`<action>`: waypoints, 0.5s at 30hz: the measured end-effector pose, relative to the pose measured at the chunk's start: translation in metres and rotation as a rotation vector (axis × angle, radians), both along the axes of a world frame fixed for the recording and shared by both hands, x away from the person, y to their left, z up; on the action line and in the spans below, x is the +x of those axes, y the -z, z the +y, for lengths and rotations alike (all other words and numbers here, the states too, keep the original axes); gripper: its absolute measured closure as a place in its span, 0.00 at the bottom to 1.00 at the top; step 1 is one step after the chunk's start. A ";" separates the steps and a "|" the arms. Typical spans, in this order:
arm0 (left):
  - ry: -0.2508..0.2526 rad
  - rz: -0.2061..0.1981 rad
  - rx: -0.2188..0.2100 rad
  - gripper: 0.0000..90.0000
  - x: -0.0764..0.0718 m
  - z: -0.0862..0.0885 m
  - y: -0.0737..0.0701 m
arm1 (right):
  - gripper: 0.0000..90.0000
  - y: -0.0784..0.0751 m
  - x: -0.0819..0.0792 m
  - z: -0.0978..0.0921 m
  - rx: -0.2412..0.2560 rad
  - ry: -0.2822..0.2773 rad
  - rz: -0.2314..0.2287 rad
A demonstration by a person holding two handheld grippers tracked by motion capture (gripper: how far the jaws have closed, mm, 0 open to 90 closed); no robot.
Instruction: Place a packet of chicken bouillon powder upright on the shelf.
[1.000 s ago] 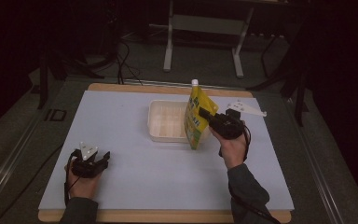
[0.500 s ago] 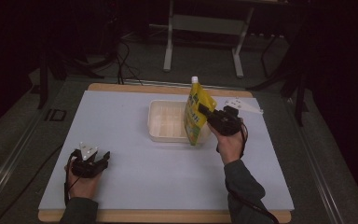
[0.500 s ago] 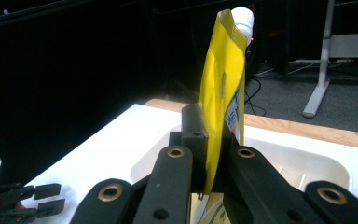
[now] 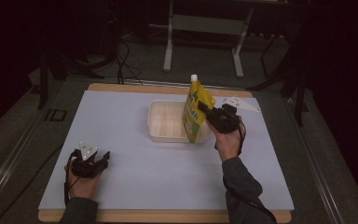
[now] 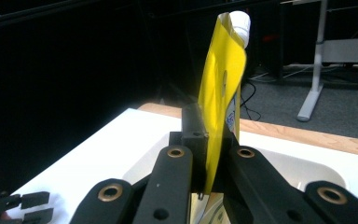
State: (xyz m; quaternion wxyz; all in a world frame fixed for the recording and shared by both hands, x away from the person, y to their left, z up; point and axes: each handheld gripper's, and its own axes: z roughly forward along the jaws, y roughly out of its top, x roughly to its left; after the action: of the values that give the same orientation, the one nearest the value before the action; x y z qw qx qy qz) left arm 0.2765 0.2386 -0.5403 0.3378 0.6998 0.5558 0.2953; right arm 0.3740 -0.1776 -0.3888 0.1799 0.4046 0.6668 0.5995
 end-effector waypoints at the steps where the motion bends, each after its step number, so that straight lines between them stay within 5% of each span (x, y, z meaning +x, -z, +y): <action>1: 0.000 0.001 -0.001 0.54 0.000 0.000 0.000 | 1.00 0.000 0.001 0.000 0.003 0.003 0.000; 15: -0.004 0.002 -0.007 0.54 0.000 0.000 0.000 | 1.00 -0.001 0.009 0.006 -0.010 0.046 -0.016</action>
State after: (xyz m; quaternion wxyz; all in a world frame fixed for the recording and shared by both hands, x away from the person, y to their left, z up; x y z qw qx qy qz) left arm 0.2766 0.2389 -0.5403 0.3390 0.6978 0.5587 0.2932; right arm 0.3834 -0.1715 -0.3877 0.2011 0.4143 0.6588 0.5949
